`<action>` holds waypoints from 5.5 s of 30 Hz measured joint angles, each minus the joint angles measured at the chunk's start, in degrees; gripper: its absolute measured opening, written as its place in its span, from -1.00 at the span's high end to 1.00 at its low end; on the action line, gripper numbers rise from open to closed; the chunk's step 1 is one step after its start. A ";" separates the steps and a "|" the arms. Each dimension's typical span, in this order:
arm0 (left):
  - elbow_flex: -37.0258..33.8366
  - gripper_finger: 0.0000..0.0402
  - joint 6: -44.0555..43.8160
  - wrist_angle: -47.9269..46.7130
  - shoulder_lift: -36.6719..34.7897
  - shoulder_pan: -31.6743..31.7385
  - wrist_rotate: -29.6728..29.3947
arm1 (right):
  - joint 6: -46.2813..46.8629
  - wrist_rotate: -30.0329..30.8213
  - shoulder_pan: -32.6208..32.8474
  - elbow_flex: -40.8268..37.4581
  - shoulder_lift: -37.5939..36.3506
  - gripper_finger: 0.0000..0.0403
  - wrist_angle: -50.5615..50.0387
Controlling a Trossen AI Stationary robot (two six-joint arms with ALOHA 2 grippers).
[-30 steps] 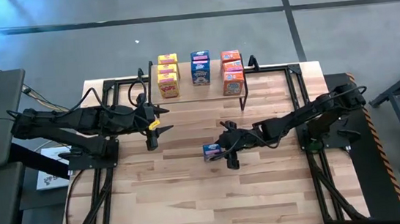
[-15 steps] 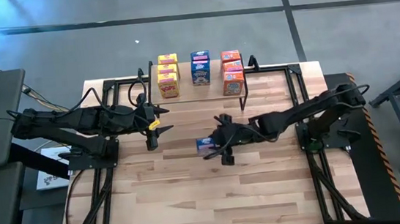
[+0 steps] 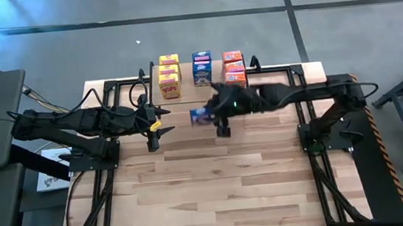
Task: Stack cereal on shelf
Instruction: Put the blue cereal box on the shelf aligned with the other blue cereal boxes, then adjust the orange cereal box on the shelf
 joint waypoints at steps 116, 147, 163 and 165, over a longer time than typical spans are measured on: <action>-0.02 -0.25 0.00 -3.82 -0.02 3.82 0.02 | -7.52 -11.34 -20.63 5.20 4.54 0.01 -3.08; -0.02 -0.25 0.00 -3.78 0.00 3.82 0.04 | -8.68 -8.32 -20.53 5.16 2.22 -0.29 -3.13; -0.02 -0.25 0.00 -3.78 0.00 3.80 0.04 | -5.81 -3.33 -13.08 5.22 -0.14 -0.29 -6.26; -0.02 -0.25 0.00 -3.78 0.00 3.82 0.04 | -4.48 -0.95 -11.47 5.22 -0.05 -0.29 -6.93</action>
